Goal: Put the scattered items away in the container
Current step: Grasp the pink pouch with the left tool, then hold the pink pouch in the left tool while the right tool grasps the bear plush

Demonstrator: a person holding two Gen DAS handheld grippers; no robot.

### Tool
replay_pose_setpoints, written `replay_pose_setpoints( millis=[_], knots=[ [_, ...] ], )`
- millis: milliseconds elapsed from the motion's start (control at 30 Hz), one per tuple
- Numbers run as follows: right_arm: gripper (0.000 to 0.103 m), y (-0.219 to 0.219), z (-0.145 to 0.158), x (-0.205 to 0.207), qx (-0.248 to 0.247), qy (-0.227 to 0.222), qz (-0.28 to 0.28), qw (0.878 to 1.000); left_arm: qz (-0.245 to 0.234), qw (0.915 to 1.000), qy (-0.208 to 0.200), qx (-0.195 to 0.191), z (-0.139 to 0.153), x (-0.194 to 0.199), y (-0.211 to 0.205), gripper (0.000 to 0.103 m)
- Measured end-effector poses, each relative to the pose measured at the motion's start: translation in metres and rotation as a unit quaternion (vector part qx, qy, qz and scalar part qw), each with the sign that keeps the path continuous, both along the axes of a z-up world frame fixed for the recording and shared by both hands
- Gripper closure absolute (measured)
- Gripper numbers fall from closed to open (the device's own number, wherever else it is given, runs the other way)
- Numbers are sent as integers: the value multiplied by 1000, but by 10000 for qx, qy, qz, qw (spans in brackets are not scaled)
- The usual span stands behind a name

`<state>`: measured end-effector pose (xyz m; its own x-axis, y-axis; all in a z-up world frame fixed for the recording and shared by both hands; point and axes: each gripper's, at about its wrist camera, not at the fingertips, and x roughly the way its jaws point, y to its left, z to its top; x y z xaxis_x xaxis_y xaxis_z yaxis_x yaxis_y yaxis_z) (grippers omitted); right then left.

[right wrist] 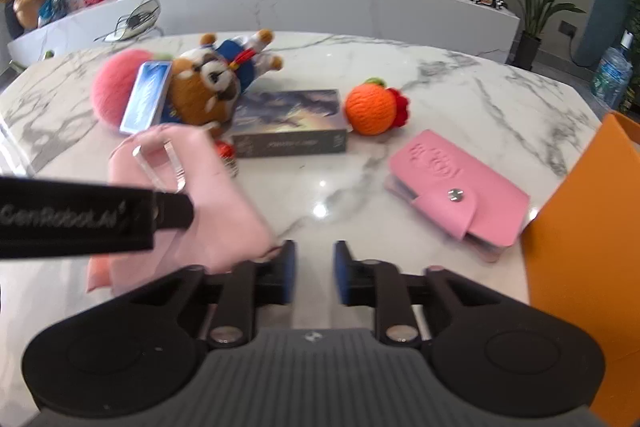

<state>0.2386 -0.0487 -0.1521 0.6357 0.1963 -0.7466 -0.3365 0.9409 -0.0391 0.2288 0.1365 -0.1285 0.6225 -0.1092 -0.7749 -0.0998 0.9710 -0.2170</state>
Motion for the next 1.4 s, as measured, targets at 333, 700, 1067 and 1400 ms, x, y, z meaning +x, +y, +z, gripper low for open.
replay_pose_setpoints(
  millis=[333,700,1067,1400],
  knots=[
    [93,25,1,-10,102,235,413,9988,264,9991,-179,270,11,-13,29,66],
    [93,62,2,-24,9,205,933,9954,1162,9880,319,-967,-14,-27,78,27],
    [93,90,2,-36,30,206,1359,9905,928,9876,264,-1238,-21,-30,67,45],
    [69,70,7,-20,21,178,915,9956,1069,9935,-24,-386,-6,-34,76,65]
  ],
)
